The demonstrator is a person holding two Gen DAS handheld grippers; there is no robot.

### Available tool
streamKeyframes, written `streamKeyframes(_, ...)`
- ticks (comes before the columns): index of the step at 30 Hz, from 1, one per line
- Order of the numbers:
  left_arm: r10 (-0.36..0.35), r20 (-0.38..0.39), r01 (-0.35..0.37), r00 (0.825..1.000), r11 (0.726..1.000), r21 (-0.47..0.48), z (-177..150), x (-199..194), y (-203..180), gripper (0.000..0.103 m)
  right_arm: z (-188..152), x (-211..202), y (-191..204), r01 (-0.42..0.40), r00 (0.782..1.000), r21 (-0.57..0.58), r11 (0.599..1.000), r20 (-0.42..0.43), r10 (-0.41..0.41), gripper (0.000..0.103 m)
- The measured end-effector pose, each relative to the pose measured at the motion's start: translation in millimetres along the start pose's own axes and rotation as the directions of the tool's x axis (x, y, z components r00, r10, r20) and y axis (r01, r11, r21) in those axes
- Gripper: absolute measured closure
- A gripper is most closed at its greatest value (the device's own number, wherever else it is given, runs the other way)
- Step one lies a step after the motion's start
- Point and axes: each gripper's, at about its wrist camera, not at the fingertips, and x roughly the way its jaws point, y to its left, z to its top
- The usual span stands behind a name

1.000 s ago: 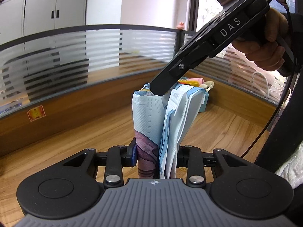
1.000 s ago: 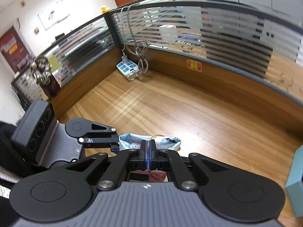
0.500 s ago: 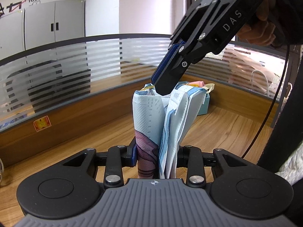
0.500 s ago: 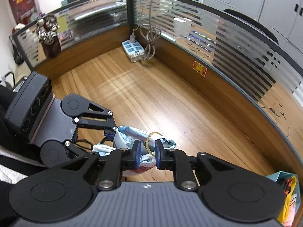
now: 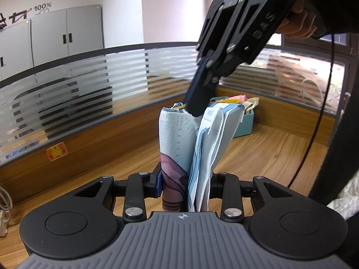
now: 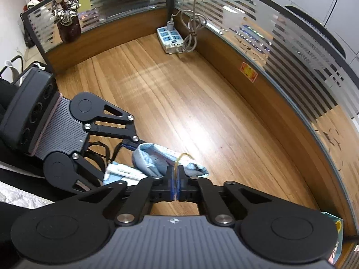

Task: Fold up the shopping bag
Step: 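Loop the yellow band over the bundle top with the right tool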

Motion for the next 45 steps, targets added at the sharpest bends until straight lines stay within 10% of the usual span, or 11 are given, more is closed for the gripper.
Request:
streamKeyframes(13, 0.070, -0.017, -0.071, 0.997, 0.994, -0.084, -3.0, 2.7, 13.8, 0.072, -1.3, -2.0, -9.2, -0.202, 0.979, 0.144, 0.969, 0.068, 0.194, 0.101)
streamKeyframes(26, 0.101, -0.039, -0.106, 0.994, 0.981, -0.160, -3.5, 9.3, 32.2, 0.074, 0.6, -6.2, -11.4, -0.231, 0.968, 0.177, 0.957, 0.137, 0.208, 0.102)
streamKeyframes(37, 0.083, -0.019, -0.085, 0.996, 0.992, -0.089, -0.4, 11.0, 24.2, 0.072, 7.6, -9.3, -20.7, -0.495, 0.856, 0.320, 0.808, 0.341, 0.389, 0.102)
streamKeyframes(45, 0.085, 0.004, -0.084, 0.996, 0.994, -0.071, 0.6, 4.9, 21.8, 0.072, 3.9, 12.6, -27.6, -0.397, 0.910, 0.374, 0.838, 0.280, 0.306, 0.102)
